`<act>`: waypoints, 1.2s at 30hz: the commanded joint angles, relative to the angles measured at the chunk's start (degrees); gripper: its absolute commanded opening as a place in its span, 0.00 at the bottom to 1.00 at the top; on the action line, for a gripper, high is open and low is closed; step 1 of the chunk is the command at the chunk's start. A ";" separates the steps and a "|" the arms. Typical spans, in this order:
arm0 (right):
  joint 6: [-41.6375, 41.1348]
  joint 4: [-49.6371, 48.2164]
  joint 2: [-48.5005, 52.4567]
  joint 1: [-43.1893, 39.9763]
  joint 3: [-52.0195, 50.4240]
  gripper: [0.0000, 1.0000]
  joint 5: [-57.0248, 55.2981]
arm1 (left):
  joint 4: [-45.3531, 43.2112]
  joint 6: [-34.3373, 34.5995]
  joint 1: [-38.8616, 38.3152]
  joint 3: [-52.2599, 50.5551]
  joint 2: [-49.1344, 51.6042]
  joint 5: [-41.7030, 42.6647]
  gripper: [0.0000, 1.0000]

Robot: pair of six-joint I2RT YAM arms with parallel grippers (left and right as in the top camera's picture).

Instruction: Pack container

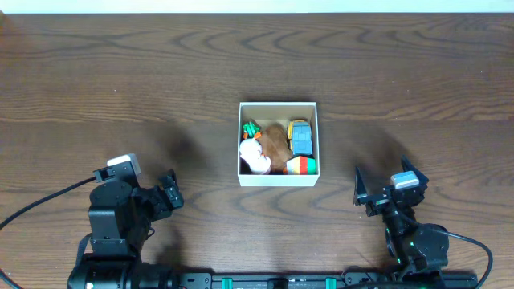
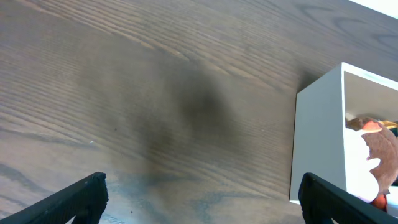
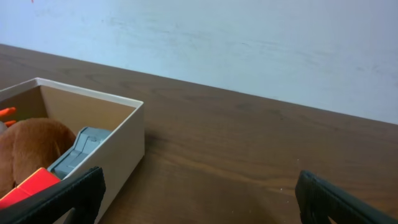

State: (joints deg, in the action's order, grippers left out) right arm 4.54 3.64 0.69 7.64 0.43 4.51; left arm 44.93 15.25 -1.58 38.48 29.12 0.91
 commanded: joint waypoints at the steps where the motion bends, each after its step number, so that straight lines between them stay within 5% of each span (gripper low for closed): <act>1: 1.33 0.31 -0.42 0.00 -0.11 0.99 -0.04 | 0.00 0.50 0.24 -0.07 -0.02 -0.09 0.98; 30: 1.33 0.24 -0.39 -0.02 -0.11 0.99 -0.15 | 0.22 0.35 0.22 -0.07 -0.02 -0.13 0.98; 36: 1.33 0.24 -0.39 -0.02 -0.11 0.99 -0.15 | -1.14 -5.68 0.28 -2.34 -1.95 -2.08 0.98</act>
State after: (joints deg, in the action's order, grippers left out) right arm 5.06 3.62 0.69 7.64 0.43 4.54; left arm 45.01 13.80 -1.58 38.11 28.88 0.14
